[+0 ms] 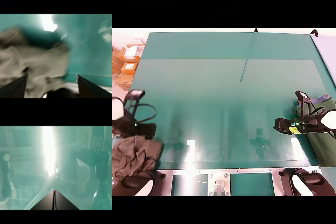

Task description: Fold the shirts.

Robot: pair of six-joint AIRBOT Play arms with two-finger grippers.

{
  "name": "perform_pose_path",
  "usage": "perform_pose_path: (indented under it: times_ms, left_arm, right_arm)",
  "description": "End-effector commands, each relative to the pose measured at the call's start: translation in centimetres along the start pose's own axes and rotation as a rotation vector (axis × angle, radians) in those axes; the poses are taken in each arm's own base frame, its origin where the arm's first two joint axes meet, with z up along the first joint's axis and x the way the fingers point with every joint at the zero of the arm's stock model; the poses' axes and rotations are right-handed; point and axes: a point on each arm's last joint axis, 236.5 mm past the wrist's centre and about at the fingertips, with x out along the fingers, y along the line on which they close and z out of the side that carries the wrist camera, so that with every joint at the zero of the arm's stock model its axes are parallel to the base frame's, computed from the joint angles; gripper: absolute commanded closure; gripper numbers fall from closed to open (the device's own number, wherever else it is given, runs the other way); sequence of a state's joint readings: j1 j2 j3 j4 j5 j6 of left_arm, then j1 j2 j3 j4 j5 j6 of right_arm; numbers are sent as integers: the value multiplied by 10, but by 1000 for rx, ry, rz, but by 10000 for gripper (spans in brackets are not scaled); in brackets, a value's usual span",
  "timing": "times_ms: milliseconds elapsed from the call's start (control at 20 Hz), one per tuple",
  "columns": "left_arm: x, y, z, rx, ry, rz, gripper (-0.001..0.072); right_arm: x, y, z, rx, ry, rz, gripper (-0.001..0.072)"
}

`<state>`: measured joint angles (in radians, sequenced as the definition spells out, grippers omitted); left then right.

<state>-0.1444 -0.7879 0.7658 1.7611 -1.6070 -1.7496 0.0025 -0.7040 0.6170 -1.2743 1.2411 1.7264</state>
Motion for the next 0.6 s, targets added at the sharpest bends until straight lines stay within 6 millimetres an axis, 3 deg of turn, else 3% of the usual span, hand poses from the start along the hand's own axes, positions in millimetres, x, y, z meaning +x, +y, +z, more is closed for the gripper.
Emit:
perform_pose_path:
  times_ms: [0,200,350,400,500,550]
  left_arm:
    - [49,27,-30,-11,109,158,-13]
    - [92,41,-32,-65,82,155,-13]
    - [105,56,-30,-196,89,108,2]
    - [108,54,-30,-200,97,75,114]
    - [111,43,-23,-159,80,8,611]
    - [110,38,-22,-139,77,-14,683]
  right_arm:
    - [0,0,0,0,1,0,693]
    - [0,0,0,0,1,0,694]
    - [0,0,0,0,0,0,694]
    - [0,0,0,0,0,0,694]
    - [0,0,0,0,0,0,694]
    - [0,0,0,0,0,0,694]
